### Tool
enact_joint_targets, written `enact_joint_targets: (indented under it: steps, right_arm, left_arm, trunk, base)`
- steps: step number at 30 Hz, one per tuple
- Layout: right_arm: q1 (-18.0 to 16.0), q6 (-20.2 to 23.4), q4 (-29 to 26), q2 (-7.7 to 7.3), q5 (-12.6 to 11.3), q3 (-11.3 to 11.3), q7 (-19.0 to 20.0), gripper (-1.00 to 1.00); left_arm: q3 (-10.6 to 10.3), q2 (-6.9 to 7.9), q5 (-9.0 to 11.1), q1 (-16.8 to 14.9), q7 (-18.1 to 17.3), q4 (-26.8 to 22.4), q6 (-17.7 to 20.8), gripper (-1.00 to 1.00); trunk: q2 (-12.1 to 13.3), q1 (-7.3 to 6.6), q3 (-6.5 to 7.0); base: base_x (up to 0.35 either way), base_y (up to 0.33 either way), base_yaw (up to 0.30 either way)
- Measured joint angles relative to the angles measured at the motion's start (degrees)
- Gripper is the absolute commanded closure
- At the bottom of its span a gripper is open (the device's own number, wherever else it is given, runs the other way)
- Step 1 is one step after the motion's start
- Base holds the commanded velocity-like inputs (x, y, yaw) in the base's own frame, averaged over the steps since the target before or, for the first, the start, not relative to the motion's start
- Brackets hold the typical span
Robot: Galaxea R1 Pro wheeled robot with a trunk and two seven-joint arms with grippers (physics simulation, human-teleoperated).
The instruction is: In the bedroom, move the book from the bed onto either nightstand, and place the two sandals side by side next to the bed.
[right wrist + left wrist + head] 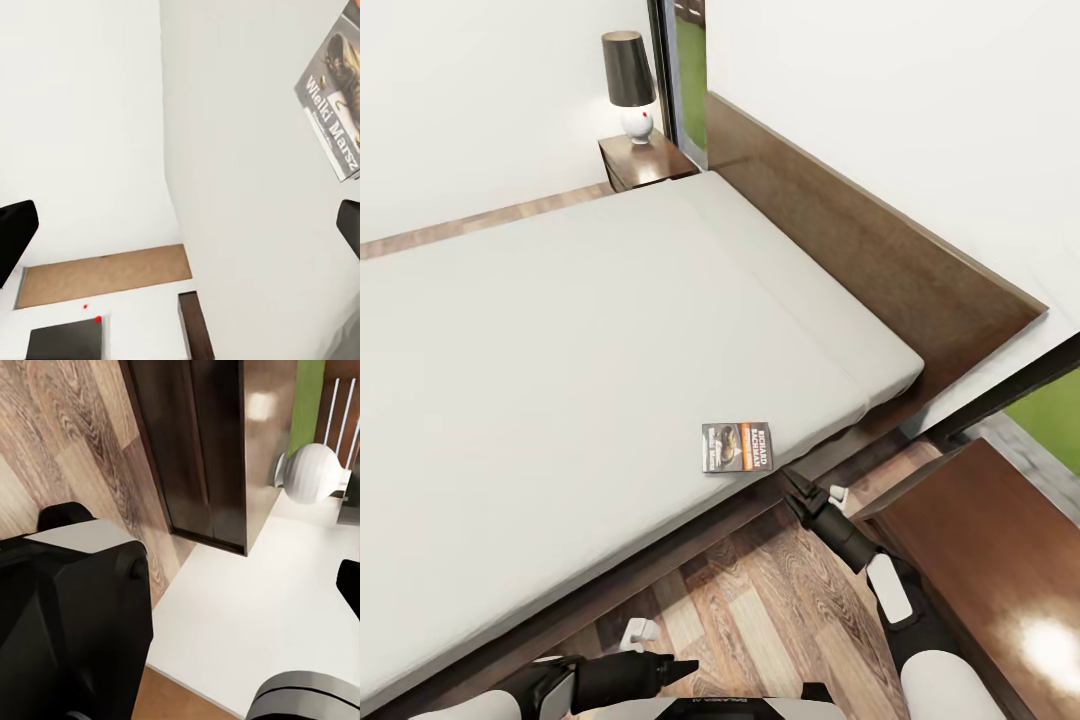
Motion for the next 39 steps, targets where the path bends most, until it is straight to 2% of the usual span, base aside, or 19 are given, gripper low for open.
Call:
enact_joint_targets:
  steps: [5, 12, 17, 24, 26, 28, 29, 31, 34, 39]
  right_arm:
    - [0.00, -0.04, 0.03, 0.02, 0.03, 0.10, 0.97, -1.00]
    - [0.00, -1.98, 0.19, 0.09, 0.17, 0.13, 0.63, -1.00]
    - [0.00, -2.34, 0.19, 0.10, 0.14, 0.13, 0.60, -1.00]
    - [0.00, -2.40, 0.20, 0.10, 0.13, 0.13, 0.59, -1.00]
    - [0.00, -2.40, 0.20, 0.10, 0.12, 0.13, 0.59, -1.00]
    - [0.00, -2.40, 0.20, 0.08, 0.13, 0.13, 0.59, -1.00]
    - [0.00, -2.40, 0.20, 0.09, 0.12, 0.13, 0.59, -1.00]
    - [0.00, -2.40, 0.20, 0.09, 0.13, 0.13, 0.59, -1.00]
    - [0.00, -2.40, 0.20, 0.10, 0.12, 0.13, 0.59, -1.00]
    - [0.00, -2.40, 0.20, 0.10, 0.12, 0.13, 0.59, -1.00]
  left_arm:
    - [0.00, -0.18, -0.02, 0.00, 0.00, 0.00, 0.00, -1.00]
    - [0.00, -0.44, -0.10, 0.00, -0.07, -0.04, 0.04, -1.00]
    - [0.02, -1.16, -0.12, 0.00, -0.16, -0.13, 0.07, -1.00]
    - [0.39, -1.28, 0.03, -0.01, -0.43, -0.55, 0.21, -1.00]
    - [0.67, -1.24, 0.90, -0.03, -2.26, -0.59, 0.27, -1.00]
    - [1.32, -1.11, 3.01, -0.02, -6.74, -0.61, 0.30, -1.00]
    - [1.66, -1.00, 4.73, -0.01, -10.42, -0.66, 0.33, -1.00]
    - [1.76, -0.92, 6.28, 0.00, -13.56, -0.69, 0.48, -1.00]
    - [1.83, -0.94, 7.11, 0.00, -15.13, -0.71, 0.60, -1.00]
    - [1.97, -0.88, 7.33, -0.17, -15.66, -2.28, 0.79, -1.00]
  trunk:
    - [0.00, 0.00, 0.00]
    - [0.00, 0.00, 0.00]
    - [0.00, 0.00, 0.00]
    - [0.00, 0.00, 0.00]
    - [0.00, 0.00, 0.00]
    - [0.00, 0.00, 0.00]
    - [0.00, 0.00, 0.00]
    - [0.00, 0.00, 0.00]
    - [0.00, 0.00, 0.00]
    - [0.00, 0.00, 0.00]
  base:
    - [0.000, 0.000, 0.000]
    - [0.000, 0.000, 0.000]
    - [0.000, 0.000, 0.000]
    - [0.000, 0.000, 0.000]
    - [0.000, 0.000, 0.000]
    - [0.000, 0.000, 0.000]
    - [0.000, 0.000, 0.000]
    - [0.000, 0.000, 0.000]
    - [0.000, 0.000, 0.000]
    - [0.000, 0.000, 0.000]
